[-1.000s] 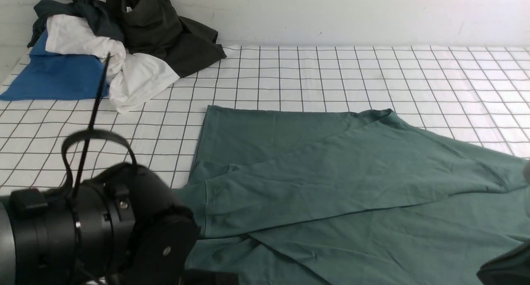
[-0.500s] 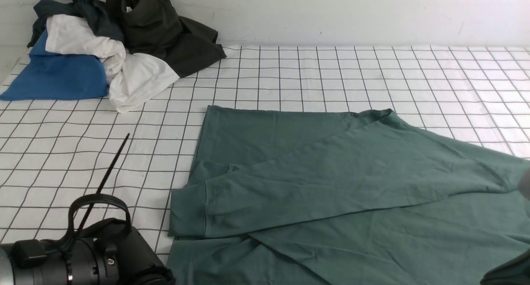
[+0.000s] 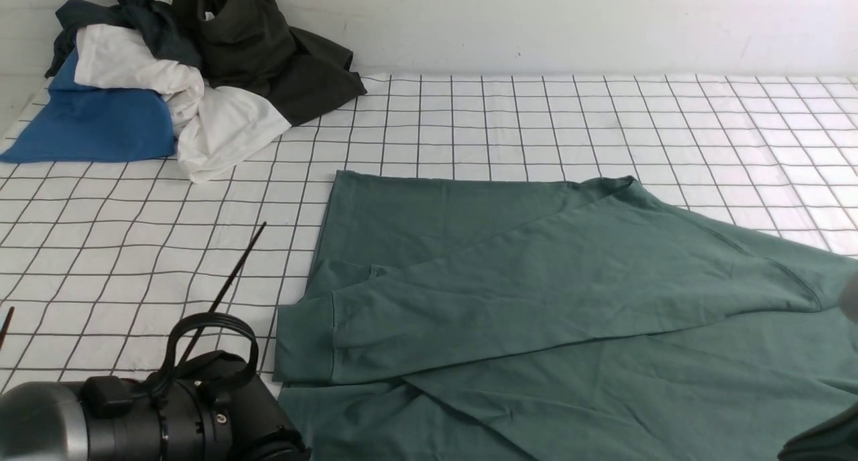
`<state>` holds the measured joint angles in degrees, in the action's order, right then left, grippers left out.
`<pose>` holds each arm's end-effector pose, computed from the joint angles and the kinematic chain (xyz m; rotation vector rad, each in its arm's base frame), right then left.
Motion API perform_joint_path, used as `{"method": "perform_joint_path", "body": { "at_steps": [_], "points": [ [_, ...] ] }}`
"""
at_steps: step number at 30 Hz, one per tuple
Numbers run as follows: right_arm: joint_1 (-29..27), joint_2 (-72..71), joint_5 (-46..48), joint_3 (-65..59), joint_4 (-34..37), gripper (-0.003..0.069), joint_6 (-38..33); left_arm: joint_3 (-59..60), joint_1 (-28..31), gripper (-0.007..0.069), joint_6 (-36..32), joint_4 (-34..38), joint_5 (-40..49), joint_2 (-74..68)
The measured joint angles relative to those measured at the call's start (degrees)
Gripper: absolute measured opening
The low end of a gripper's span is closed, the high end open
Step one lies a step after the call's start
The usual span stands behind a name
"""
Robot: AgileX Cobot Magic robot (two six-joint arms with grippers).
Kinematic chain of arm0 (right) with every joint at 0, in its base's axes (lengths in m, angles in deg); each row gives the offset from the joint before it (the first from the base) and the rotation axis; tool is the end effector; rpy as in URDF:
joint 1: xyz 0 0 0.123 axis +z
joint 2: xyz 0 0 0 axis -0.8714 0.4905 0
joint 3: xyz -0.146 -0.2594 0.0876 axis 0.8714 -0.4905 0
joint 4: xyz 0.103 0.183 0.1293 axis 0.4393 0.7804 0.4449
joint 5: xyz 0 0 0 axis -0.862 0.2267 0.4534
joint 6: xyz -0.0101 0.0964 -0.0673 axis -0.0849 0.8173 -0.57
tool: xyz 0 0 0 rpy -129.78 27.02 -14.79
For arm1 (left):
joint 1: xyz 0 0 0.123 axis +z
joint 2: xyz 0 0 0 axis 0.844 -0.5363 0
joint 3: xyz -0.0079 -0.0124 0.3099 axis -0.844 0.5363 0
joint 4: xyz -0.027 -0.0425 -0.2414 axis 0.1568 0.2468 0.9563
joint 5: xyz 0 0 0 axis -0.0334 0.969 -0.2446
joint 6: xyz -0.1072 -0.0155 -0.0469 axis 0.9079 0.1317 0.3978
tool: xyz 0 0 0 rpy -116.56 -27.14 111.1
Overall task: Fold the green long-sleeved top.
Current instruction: Use both arms simultaneously to clamp the lower edge of the clothing fabric
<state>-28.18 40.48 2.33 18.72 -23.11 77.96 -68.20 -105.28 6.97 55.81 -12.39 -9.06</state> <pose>0.0925 0.0757 0.3171 -1.0250 2.5661 0.2742 0.1437 -0.1559 0.1463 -2.1260 -2.2731 -0.0220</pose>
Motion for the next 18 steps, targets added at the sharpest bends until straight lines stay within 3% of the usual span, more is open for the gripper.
{"method": "perform_joint_path", "body": {
  "at_steps": [9, 13, 18],
  "points": [
    [0.0, 0.0, 0.0, 0.0, 0.0, -0.0014, -0.1, 0.0, 0.0, 0.0118, 0.2, -0.7, -0.5, 0.1],
    [0.0, 0.0, 0.0, 0.0, 0.0, -0.0014, -0.1, 0.1, 0.0, 0.0052, 0.2, -1.0, -0.7, 1.0],
    [0.0, 0.0, 0.0, 0.0, 0.0, -0.0014, -0.1, 0.6, 0.0, 0.0026, 0.6, -1.0, -0.7, 1.9]
  ]
}}
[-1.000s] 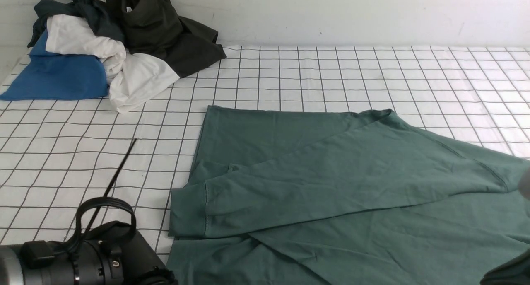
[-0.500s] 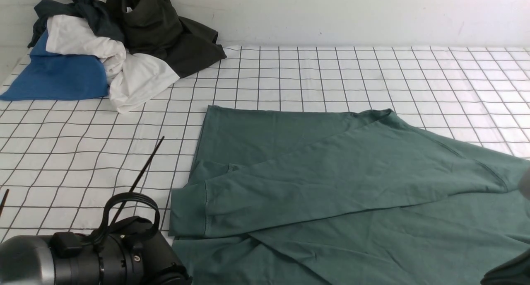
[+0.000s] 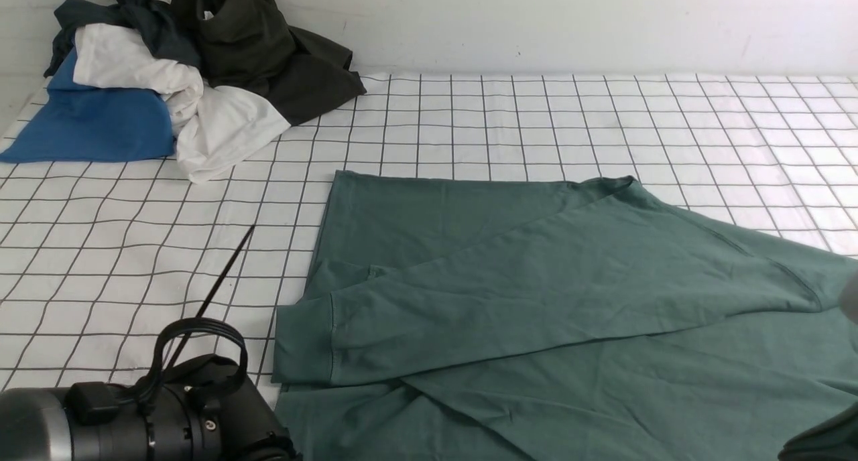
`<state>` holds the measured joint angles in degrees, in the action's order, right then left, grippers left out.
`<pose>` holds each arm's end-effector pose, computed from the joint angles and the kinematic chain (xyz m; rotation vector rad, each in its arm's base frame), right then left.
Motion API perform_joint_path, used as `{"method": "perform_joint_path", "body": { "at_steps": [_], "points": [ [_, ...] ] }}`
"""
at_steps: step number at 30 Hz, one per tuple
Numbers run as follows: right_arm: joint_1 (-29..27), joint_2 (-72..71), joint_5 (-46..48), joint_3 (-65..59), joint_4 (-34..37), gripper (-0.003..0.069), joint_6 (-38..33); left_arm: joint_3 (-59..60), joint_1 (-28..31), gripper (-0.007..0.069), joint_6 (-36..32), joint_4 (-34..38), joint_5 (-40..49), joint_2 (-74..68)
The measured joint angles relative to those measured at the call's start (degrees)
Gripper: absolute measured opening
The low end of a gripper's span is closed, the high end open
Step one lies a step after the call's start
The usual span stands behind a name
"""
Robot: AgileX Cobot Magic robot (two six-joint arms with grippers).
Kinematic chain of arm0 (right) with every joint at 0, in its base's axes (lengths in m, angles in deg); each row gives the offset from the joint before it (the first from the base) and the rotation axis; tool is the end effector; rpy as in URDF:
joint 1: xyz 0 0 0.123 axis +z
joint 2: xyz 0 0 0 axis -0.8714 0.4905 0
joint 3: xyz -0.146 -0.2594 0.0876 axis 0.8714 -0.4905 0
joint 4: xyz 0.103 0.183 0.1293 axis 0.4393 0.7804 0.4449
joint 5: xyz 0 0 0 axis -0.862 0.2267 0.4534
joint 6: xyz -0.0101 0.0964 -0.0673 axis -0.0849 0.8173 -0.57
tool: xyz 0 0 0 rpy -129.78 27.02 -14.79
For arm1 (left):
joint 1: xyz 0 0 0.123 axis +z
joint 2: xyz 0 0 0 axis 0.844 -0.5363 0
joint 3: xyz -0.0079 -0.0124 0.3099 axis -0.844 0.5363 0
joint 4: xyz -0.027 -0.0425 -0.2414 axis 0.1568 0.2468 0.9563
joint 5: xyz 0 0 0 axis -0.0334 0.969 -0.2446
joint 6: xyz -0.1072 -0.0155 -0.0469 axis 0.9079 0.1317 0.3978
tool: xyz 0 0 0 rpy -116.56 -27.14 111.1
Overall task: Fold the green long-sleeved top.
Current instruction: Use both arms simultaneously to clamp the lower edge of the clothing fabric
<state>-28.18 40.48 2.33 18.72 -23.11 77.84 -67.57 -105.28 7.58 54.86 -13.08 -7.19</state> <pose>0.0925 0.0757 0.3171 -1.0276 2.5649 0.2736 0.1430 -0.1532 0.1512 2.1437 2.2888 0.0353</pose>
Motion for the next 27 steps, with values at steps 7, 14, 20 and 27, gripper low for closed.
{"method": "perform_joint_path", "body": {
  "at_steps": [7, 14, 20, 27],
  "points": [
    [0.0, 0.0, 0.0, 0.0, 0.0, -0.0014, 0.0, 0.3, 0.0, 0.0080, 4.0, 0.0, 1.6, 0.4],
    [0.0, 0.0, 0.0, 0.0, 0.0, -0.0014, 0.0, 0.4, 0.0, 0.0266, 4.7, 0.0, 1.9, 0.4],
    [0.0, 0.0, 0.0, 0.0, 0.0, -0.0014, 0.0, 0.5, 0.0, 0.0318, 4.7, 0.0, 0.3, 0.4],
    [0.0, 0.0, 0.0, 0.0, 0.0, -0.0014, 0.0, 0.5, 0.0, 0.0213, 4.7, -1.1, -0.2, 0.4]
  ]
}}
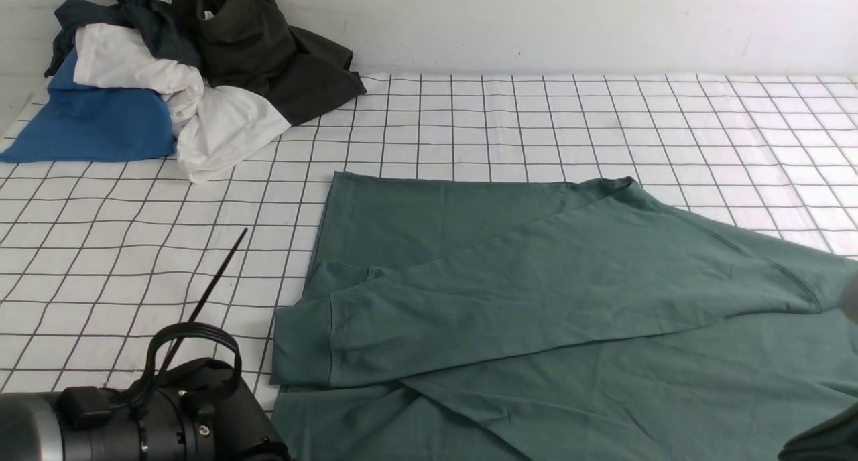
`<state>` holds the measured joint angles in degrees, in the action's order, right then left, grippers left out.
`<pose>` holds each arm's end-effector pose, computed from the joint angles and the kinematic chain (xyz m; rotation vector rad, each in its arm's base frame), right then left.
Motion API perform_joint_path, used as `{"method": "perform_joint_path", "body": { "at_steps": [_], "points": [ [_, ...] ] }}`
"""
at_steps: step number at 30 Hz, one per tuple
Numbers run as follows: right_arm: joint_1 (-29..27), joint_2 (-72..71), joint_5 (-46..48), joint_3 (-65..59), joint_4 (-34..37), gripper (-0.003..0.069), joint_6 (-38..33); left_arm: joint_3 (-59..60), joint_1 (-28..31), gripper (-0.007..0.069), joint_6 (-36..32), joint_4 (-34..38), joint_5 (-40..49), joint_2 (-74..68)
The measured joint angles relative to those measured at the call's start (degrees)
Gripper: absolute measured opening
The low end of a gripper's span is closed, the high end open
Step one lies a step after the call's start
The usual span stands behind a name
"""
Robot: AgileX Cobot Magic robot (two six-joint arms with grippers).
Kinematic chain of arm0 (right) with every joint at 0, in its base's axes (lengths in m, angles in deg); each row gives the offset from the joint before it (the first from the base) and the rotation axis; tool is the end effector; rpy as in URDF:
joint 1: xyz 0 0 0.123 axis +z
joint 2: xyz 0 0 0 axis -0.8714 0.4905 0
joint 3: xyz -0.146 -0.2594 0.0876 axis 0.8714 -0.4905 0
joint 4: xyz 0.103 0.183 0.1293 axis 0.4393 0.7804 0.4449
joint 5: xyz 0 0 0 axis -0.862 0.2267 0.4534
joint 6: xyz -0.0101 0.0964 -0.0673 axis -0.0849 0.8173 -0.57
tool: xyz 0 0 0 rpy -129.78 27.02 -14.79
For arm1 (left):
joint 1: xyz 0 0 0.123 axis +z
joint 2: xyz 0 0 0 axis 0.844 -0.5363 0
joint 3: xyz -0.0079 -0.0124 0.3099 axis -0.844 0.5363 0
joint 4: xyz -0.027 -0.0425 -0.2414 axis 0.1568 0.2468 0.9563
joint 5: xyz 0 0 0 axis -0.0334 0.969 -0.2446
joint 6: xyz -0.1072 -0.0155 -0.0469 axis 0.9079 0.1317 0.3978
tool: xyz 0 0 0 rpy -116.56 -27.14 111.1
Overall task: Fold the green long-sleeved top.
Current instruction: Use both arms simultaneously to clamp the lower edge of the clothing fabric
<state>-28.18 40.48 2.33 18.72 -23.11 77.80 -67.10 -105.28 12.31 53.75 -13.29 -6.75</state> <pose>0.0925 0.0757 0.3171 -1.0285 2.5645 0.2734 0.1428 -0.1506 0.1513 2.0602 2.3561 0.0547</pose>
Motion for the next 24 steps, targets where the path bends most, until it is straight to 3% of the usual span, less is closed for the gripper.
{"method": "perform_joint_path", "body": {
  "at_steps": [2, 4, 7, 10, 14, 24],
  "points": [
    [0.0, 0.0, 0.0, 0.0, 0.0, -0.0014, 0.0, 0.0, 0.0, 0.0165, 0.0, -0.1, -0.2, 0.0],
    [0.0, 0.0, 0.0, 0.0, 0.0, -0.0014, 0.0, 0.0, 0.0, 0.0066, 0.3, -0.1, -0.6, 0.0],
    [0.0, 0.0, 0.0, 0.0, 0.0, -0.0014, 0.0, 0.0, 0.0, 0.0013, 1.8, -0.2, -0.6, 0.0],
    [0.0, 0.0, 0.0, 0.0, 0.0, -0.0014, 0.0, -1.7, 0.0, 0.0004, 4.9, -0.2, 1.8, 0.0],
    [0.0, 0.0, 0.0, 0.0, -2.0, -0.0014, -0.3, -8.4, 0.0, 0.0003, 8.0, -0.4, 11.7, 0.0],
    [0.0, 0.0, 0.0, 0.0, -7.8, -0.0014, -0.4, -10.8, 1.2, 0.0003, 8.6, -0.7, 23.3, 3.9]
  ]
}}
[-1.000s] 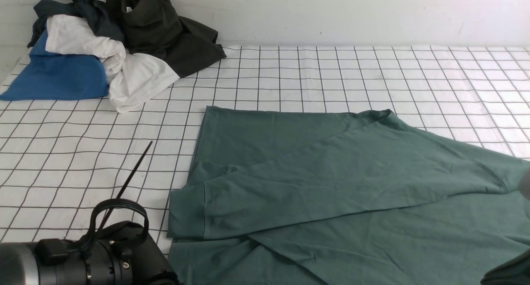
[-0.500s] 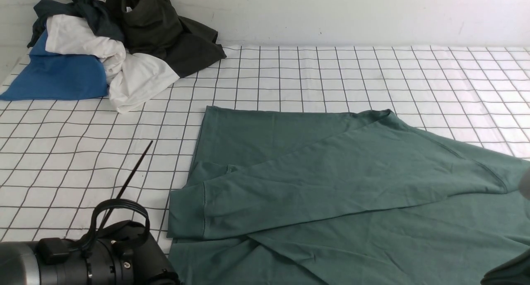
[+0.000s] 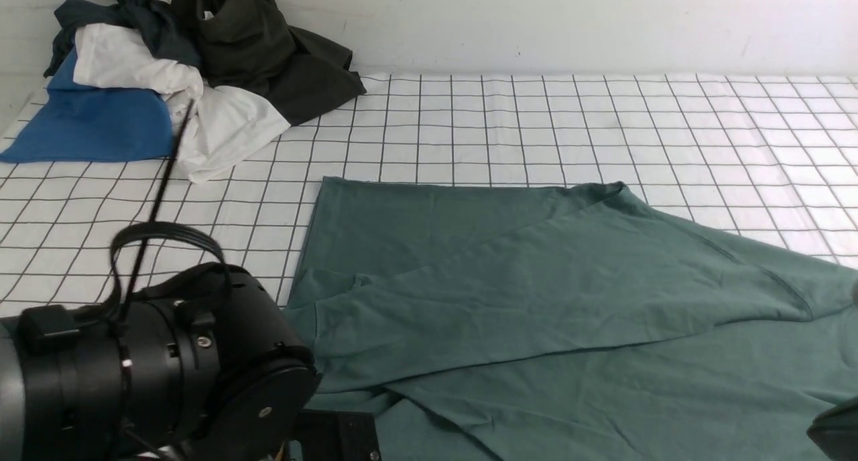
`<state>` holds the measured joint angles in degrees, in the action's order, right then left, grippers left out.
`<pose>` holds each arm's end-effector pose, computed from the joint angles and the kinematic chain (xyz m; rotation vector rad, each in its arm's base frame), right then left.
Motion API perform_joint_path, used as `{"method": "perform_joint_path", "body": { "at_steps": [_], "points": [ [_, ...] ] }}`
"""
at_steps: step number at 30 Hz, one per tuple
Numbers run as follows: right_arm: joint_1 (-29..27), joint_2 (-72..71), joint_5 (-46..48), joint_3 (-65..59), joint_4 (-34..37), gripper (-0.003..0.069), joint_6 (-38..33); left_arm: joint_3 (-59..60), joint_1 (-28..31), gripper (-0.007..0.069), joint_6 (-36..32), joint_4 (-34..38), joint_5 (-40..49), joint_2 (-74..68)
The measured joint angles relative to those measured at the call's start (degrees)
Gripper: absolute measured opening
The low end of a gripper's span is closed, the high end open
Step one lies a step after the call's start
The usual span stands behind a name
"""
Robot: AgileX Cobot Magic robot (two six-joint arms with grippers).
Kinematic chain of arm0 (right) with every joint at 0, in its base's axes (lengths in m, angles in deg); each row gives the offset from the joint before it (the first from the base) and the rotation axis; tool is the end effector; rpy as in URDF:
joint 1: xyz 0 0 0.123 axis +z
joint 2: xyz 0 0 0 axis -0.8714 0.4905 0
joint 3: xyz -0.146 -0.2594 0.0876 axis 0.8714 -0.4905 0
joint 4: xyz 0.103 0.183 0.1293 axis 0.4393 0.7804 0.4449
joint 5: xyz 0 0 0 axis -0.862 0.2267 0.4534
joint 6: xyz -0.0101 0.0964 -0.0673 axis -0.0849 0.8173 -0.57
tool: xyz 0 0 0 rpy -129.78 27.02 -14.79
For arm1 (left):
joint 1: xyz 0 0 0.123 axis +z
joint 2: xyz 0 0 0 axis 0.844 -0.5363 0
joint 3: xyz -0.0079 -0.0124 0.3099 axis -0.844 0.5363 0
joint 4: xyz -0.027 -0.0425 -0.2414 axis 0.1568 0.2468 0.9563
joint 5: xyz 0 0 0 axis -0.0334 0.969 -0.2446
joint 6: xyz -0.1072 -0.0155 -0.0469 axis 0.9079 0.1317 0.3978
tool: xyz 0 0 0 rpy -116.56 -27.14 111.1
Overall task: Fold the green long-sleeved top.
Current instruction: Use both arms simultaneously to clamp the lower edge of the clothing fabric
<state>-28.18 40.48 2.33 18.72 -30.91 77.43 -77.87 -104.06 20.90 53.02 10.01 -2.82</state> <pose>0.1007 0.0629 0.3162 -1.0524 2.5407 0.0835 0.1456 -0.1430 0.2057 -1.7706 -2.4337 -0.1284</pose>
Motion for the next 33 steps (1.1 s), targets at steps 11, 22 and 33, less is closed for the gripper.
{"method": "perform_joint_path", "body": {
  "at_steps": [11, 22, 33],
  "points": [
    [0.0, 0.6, -0.3, -2.0, -0.3, 0.0076, -14.3, 7.3, 11.7, 0.0003, -1.9, 0.7, 1.3, 8.9],
    [0.0, 12.3, -11.6, -19.7, -5.2, 0.0393, -15.9, 7.4, 13.2, 0.0003, -2.1, 2.0, -0.6, 8.9],
    [0.0, 28.4, -23.9, -21.8, -11.8, 0.0405, -13.4, 7.4, 13.3, 0.0003, -2.1, 3.8, -1.9, 8.9]
  ]
}}
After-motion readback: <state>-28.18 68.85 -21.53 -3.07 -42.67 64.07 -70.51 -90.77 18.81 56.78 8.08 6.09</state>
